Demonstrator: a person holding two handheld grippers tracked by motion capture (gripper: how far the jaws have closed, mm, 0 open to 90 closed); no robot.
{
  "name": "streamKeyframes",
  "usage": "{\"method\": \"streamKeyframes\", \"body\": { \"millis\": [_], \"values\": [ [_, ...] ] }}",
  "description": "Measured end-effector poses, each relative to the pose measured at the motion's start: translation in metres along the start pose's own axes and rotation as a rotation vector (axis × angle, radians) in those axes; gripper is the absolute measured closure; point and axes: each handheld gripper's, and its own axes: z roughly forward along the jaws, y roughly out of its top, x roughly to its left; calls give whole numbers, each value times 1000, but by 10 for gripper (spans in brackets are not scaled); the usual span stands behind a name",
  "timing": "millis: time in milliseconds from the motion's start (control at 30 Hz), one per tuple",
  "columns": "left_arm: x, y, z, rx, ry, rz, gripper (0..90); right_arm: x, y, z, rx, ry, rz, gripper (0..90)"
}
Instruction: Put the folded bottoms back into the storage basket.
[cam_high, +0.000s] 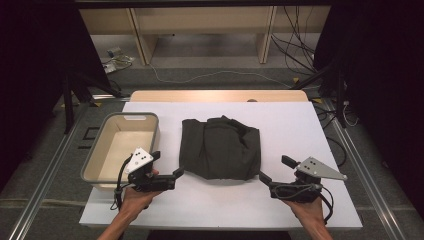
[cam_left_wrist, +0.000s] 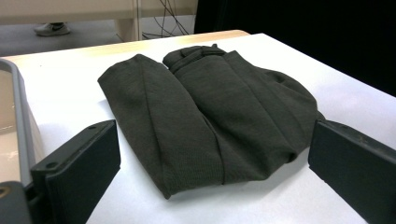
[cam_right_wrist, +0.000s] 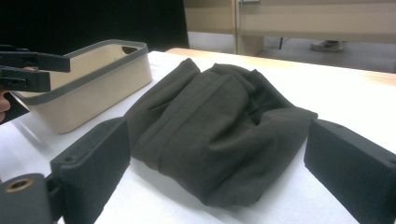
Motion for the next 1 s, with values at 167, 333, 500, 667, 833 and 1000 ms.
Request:
{"method": "streamKeyframes", "body": {
  "millis": [167,333,500,667,833,1000],
  "values": [
    [2,2,6,12,7,-22,24,-4,4,3,16,1,8,77],
    [2,4,13,35,11,-29,24,-7,6,7,34,1,15,71],
    [2,7,25,71,16,-39,24,-14,9,14,63,8,50,63],
    [3,12,36,128,17,-72,25,-19,13,21,92,10,72,53],
    [3,21,54,178,22,-116,27,-30,17,34,140,10,122,33],
    [8,28,72,243,43,-172,30,-40,20,49,195,14,167,15]
  ]
}}
